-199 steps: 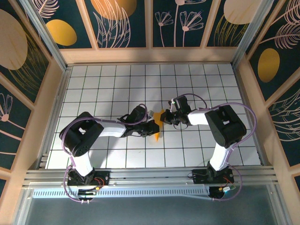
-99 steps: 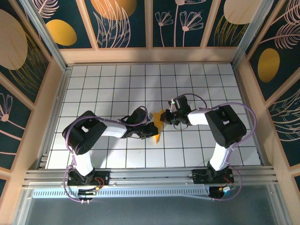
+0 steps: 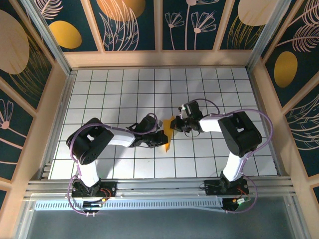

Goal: Fold a paper plane with a square sheet of paper (fold left side to right side)
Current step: Fold the wing for the fifth time at the center of the table.

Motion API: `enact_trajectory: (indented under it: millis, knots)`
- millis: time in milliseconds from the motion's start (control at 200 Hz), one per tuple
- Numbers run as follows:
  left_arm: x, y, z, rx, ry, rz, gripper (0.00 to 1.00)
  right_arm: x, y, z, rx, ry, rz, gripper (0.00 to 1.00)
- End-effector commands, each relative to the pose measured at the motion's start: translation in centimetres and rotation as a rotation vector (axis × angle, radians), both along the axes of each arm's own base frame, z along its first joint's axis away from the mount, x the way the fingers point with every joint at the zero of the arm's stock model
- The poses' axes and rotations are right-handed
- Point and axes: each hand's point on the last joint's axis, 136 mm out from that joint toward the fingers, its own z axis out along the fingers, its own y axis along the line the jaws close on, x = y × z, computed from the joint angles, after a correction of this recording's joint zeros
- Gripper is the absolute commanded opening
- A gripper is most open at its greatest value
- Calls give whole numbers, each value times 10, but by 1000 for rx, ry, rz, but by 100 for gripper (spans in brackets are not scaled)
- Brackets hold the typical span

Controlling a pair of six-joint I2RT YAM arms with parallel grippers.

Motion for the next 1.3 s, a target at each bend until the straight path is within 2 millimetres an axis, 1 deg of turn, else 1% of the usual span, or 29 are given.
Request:
enact_trajectory:
  millis: [0, 85, 220, 360, 505, 591, 736, 821, 1116, 1296]
  knots:
    - [-17, 28, -43, 201, 60, 2, 0, 7, 3, 37, 31, -82, 28, 0]
    - [-16, 31, -46, 237, 54, 5, 0, 7, -3, 52, 22, -131, 20, 0]
    - [-15, 39, -49, 311, 41, 7, 0, -5, -11, 57, 17, -159, 33, 0]
    - [-14, 40, -51, 354, 29, 1, 0, -24, -6, 49, 57, -145, 64, 0]
    - [-14, 41, -53, 389, 26, -1, 0, -30, 0, 35, 62, -125, 70, 0]
    - [-15, 40, -54, 405, 23, -8, 0, -30, 4, 27, 67, -112, 72, 0]
    - [-15, 40, -56, 423, 24, -15, 0, -27, 14, 21, 59, -111, 90, 0]
    - [-15, 40, -56, 429, 25, -16, 0, -24, 15, 16, 49, -106, 88, 0]
    - [-16, 41, -59, 455, 28, -27, 0, -11, 4, -6, -64, -111, 70, 0]
    - [-17, 41, -60, 461, 31, -33, 0, 0, -5, -10, -93, -119, 49, 0]
